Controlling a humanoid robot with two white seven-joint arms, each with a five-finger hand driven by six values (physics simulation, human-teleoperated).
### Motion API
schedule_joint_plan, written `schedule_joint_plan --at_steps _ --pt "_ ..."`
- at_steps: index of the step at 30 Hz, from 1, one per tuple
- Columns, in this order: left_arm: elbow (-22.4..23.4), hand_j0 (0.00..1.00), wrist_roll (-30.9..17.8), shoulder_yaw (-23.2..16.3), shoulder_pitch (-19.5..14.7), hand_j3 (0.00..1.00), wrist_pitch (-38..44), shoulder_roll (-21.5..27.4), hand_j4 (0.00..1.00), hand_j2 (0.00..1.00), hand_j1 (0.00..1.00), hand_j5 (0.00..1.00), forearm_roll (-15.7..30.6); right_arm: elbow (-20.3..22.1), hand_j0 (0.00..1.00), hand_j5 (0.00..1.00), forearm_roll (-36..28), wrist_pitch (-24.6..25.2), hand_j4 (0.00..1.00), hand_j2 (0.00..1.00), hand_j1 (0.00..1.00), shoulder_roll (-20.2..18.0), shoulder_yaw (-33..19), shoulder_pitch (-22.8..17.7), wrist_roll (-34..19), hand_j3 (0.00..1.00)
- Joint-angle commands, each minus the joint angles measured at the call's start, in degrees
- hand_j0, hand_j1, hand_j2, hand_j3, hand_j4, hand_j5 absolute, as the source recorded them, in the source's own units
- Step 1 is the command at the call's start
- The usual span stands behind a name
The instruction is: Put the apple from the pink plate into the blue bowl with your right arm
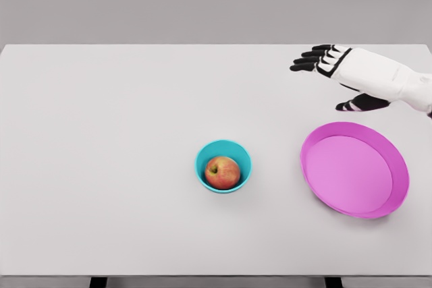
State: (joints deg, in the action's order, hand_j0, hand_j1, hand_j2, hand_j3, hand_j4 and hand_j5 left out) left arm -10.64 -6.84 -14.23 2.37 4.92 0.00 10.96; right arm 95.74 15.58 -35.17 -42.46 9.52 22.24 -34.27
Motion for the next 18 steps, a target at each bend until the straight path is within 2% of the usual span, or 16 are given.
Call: schedule_joint_plan --at_steps 1,5,11,18 --pt "0.0 1.00 0.0 0.0 0.0 1.00 0.0 0.0 1.00 1.00 1.00 1.00 0.0 -1.3 1.00 1.00 -0.1 0.2 1.00 1.00 1.00 5.3 -2.7 0.0 -0.7 1.00" --pt "0.0 1.00 0.0 0.0 0.0 1.00 0.0 0.0 1.00 1.00 1.00 1.00 0.0 -2.2 1.00 1.00 0.1 0.2 1.00 1.00 1.00 5.1 -2.8 -1.3 -0.7 1.00" --pt "0.0 1.00 0.1 0.0 0.0 1.00 0.0 0.0 1.00 1.00 1.00 1.00 0.0 -7.0 1.00 1.00 0.1 0.2 1.00 1.00 1.00 4.4 -3.0 -2.8 -0.7 1.00" --pt "0.0 1.00 0.0 0.1 0.0 1.00 0.0 0.0 1.00 1.00 1.00 1.00 0.0 -7.1 1.00 1.00 0.2 0.2 1.00 1.00 1.00 4.4 -3.0 -2.9 -0.7 1.00"
